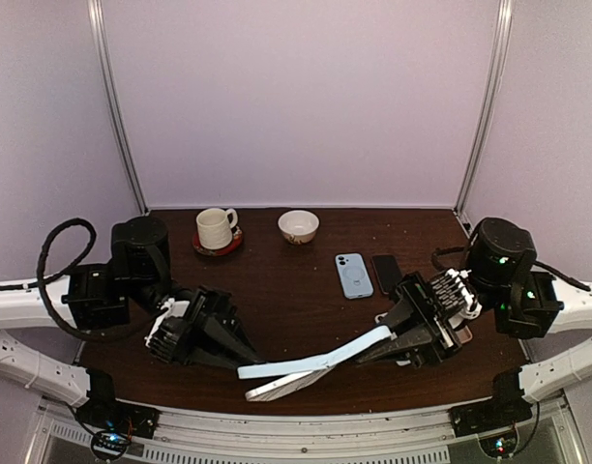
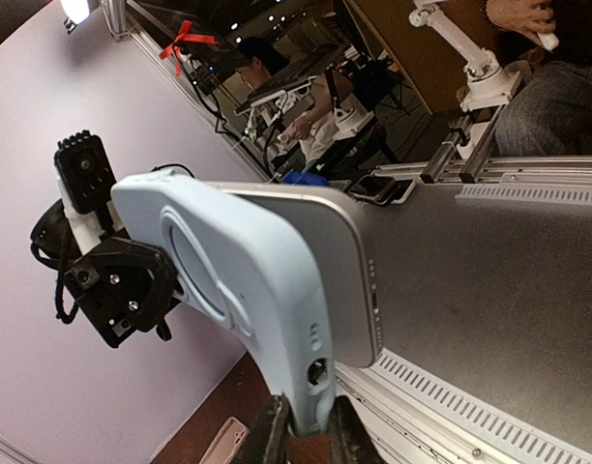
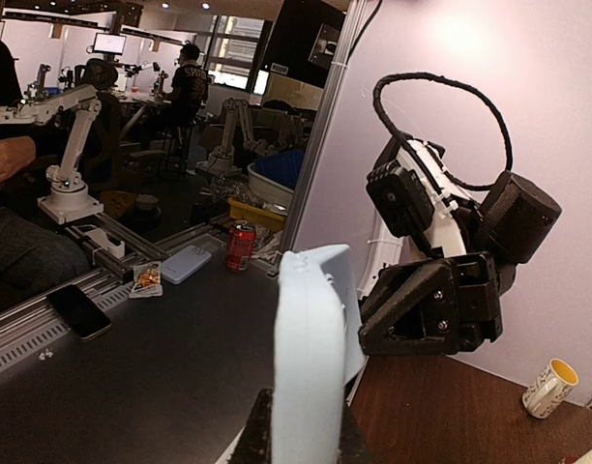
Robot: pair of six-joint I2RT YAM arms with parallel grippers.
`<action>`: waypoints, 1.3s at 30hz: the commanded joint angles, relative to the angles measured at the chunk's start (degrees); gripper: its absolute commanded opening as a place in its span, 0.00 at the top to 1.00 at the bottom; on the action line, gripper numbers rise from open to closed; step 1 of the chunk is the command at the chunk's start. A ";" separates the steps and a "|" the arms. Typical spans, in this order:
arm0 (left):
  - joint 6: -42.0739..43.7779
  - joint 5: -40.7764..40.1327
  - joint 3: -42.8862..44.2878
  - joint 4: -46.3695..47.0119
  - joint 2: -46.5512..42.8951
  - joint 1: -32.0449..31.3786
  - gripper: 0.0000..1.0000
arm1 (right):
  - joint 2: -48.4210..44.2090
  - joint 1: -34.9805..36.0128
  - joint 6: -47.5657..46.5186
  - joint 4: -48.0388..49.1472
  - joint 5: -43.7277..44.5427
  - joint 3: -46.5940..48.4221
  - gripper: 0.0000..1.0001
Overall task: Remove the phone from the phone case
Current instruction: Remove the phone from the bottom left corner of the phone case, then pass from the right arm to the left
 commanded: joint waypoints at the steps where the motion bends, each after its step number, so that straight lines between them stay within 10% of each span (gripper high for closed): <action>1: -1.90 -5.50 0.87 6.66 -0.36 0.87 0.75 | -1.22 1.21 -2.42 -1.59 2.73 1.20 1.00; 7: -6.44 -14.75 -4.95 13.07 -3.24 0.87 0.46 | -4.48 1.14 -5.96 -1.01 10.29 -1.40 1.00; 21: 3.34 -47.68 -12.69 10.08 -11.72 2.50 0.44 | -15.10 1.13 -12.46 10.70 35.58 -12.40 1.00; 31: 2.33 -3.86 -6.59 8.09 -7.57 18.04 0.50 | -13.21 -2.29 -18.01 14.13 36.21 -12.10 1.00; 39: -4.11 8.22 -2.65 14.37 -2.61 18.95 0.52 | -9.78 -6.24 -17.56 11.30 24.68 -6.82 1.00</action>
